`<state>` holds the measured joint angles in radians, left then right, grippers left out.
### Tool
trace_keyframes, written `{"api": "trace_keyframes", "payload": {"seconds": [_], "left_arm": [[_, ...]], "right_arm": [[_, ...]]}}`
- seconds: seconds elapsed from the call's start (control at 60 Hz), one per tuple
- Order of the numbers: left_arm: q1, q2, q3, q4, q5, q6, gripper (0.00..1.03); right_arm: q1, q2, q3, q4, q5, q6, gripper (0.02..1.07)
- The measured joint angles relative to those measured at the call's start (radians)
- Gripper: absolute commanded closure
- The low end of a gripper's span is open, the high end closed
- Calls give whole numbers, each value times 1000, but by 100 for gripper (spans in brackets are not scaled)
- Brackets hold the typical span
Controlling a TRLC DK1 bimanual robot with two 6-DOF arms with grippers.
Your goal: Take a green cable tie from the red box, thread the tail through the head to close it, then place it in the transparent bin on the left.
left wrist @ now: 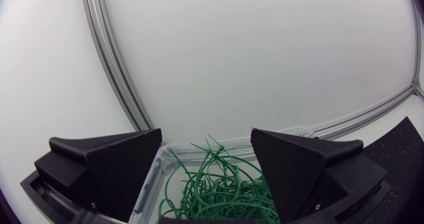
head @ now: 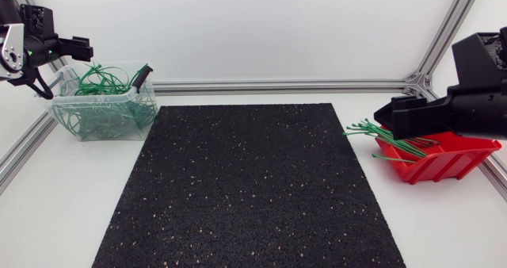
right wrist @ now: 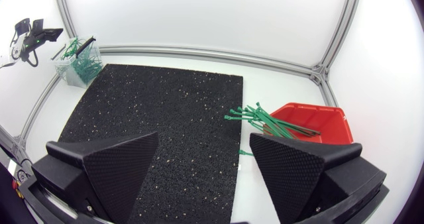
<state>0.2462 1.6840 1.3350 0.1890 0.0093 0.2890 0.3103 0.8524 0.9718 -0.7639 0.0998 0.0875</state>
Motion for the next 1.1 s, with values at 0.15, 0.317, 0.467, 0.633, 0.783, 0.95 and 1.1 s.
{"api": "trace_keyframes", "payload": {"seconds": [0.15, 0.317, 0.467, 0.633, 0.783, 0.95, 1.1], "left_arm": [[-29, -149, -132, 3, -4, 0, 3], [-69, -322, -274, 11, -3, 0, 3], [-85, -461, -417, 11, -4, 0, 3], [-101, -602, -550, 37, -3, -1, 3], [-106, -721, -657, 37, -2, -5, 3], [-116, -866, -773, 37, 8, -27, 3], [-138, -998, -881, 30, 9, -50, 3]], "right_arm": [[-64, -28, -37, 66, 6, -52, 7], [-163, -63, -114, 177, 2, -116, 7], [-212, -131, -202, 250, 1, -153, 7], [-241, -211, -280, 313, -1, -168, 7], [-273, -294, -348, 369, 2, -198, 7], [-330, -369, -415, 408, -10, -221, 7], [-345, -455, -490, 458, -24, -223, 7]]}}
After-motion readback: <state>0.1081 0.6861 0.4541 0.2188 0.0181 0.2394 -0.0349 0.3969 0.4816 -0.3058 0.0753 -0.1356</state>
